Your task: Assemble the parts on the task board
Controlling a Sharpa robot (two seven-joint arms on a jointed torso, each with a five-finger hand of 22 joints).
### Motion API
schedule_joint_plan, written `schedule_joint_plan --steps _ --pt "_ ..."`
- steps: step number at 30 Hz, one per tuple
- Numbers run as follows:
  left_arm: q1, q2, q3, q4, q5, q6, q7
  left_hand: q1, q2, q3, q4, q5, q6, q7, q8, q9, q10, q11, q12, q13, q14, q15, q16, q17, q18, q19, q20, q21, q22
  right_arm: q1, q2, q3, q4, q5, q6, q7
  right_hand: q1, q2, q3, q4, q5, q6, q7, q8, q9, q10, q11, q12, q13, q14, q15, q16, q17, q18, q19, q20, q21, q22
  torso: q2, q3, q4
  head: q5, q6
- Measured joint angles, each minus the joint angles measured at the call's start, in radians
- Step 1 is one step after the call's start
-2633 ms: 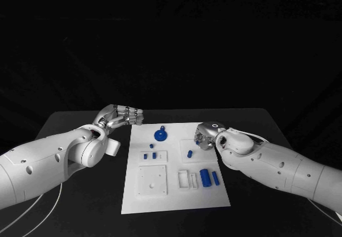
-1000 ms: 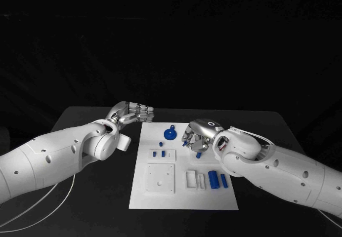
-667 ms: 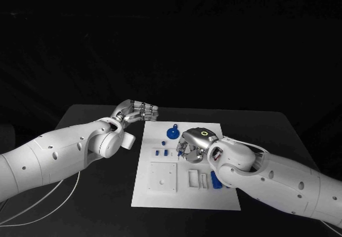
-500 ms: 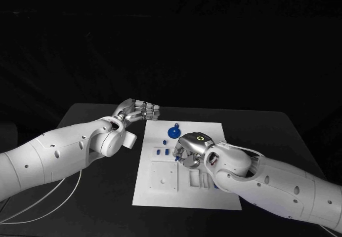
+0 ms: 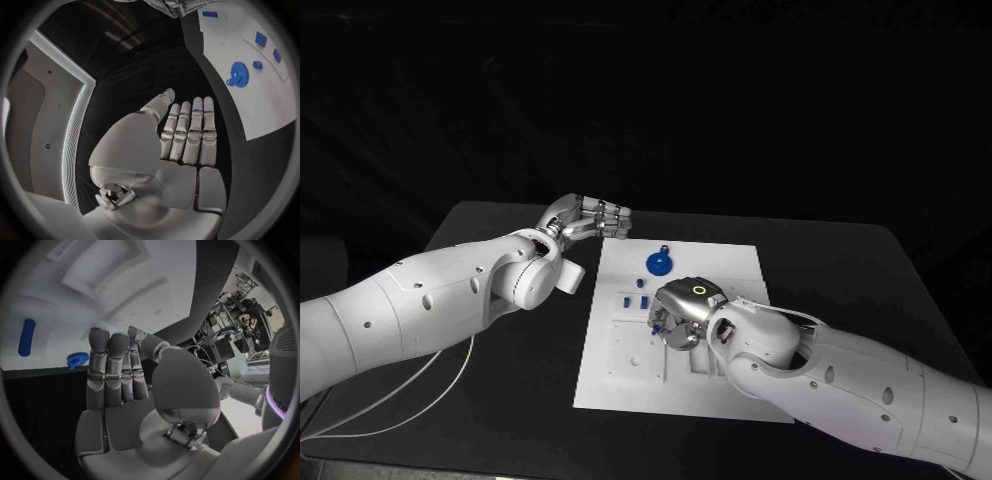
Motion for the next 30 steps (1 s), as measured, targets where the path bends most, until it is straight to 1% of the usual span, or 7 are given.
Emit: schedule_joint_plan --steps 5,13,22,25,30 --pt "0.000 0.000 0.000 0.000 0.000 0.000 0.000 0.000 0.000 -0.004 0.004 0.000 0.000 0.000 0.000 0.000 0.000 0.000 0.000 0.000 0.000 0.000 0.000 0.000 0.000 0.000 0.000 0.000 0.000 -0.008 0.008 -0.007 -0.005 -0.006 0.002 -0.001 0.000 0.000 0.000 0.000 0.000 0.000 0.000 0.000 0.000 0.000 0.000 0.000 0.000 0.000 0.000 0.000 0.000 -0.001 0.000 0.000 -0.006 0.001 0.000 0.0000 -0.0011 0.002 -0.002" --pt "0.000 -0.001 0.000 0.000 0.000 0.000 -0.001 0.000 0.000 -0.004 0.004 0.000 0.000 0.000 0.000 0.000 0.000 0.000 0.000 0.000 0.000 0.000 0.000 0.000 0.000 0.000 0.000 0.000 -0.001 -0.013 0.014 -0.011 -0.013 -0.017 0.003 -0.003 0.000 0.000 -0.001 -0.001 0.000 0.002 -0.003 0.000 0.000 0.000 0.000 0.000 0.000 0.000 0.000 0.000 0.000 -0.002 0.000 0.000 -0.006 0.005 0.000 0.0000 0.0000 0.004 -0.003" --pt "0.000 -0.001 0.000 0.000 0.000 0.000 -0.001 0.000 0.000 -0.004 0.004 0.000 0.000 0.000 0.000 0.000 0.000 0.000 0.000 0.000 0.000 0.000 0.000 0.000 0.000 0.000 0.000 0.000 -0.001 -0.013 0.014 -0.014 -0.016 -0.024 0.005 -0.006 0.000 0.000 -0.001 -0.001 0.000 0.002 -0.003 -0.002 0.000 0.000 0.000 0.000 0.000 0.000 0.000 0.000 0.000 -0.002 0.000 0.000 -0.006 0.005 0.000 -0.0001 -0.0011 0.006 -0.004" --pt "0.000 -0.001 0.000 0.000 0.000 0.000 -0.001 0.000 0.000 -0.004 0.004 0.000 0.000 0.000 0.000 0.000 0.000 0.000 0.000 0.000 0.000 0.000 0.000 0.000 0.000 0.000 0.000 0.000 -0.001 -0.013 0.013 -0.014 -0.016 -0.026 0.006 -0.007 0.000 0.000 -0.001 -0.001 0.000 0.002 -0.003 -0.002 0.001 0.000 0.000 0.000 0.000 0.000 0.000 0.000 0.000 -0.002 0.000 0.000 -0.006 0.005 0.000 0.0006 -0.0012 0.006 -0.004" --pt "0.000 -0.001 0.000 0.000 0.000 0.001 -0.001 0.000 0.000 -0.004 0.004 0.000 0.000 0.000 0.000 0.000 0.000 0.000 0.000 0.000 0.000 0.000 0.000 0.000 0.000 0.000 0.000 0.000 -0.001 -0.013 0.013 -0.014 -0.017 -0.029 0.008 -0.009 0.000 0.000 0.002 -0.004 0.000 0.001 -0.003 -0.002 0.001 0.002 -0.002 0.000 0.000 0.000 0.000 0.000 0.000 -0.002 0.000 0.000 -0.012 0.013 0.000 0.0007 -0.0012 0.006 -0.005"
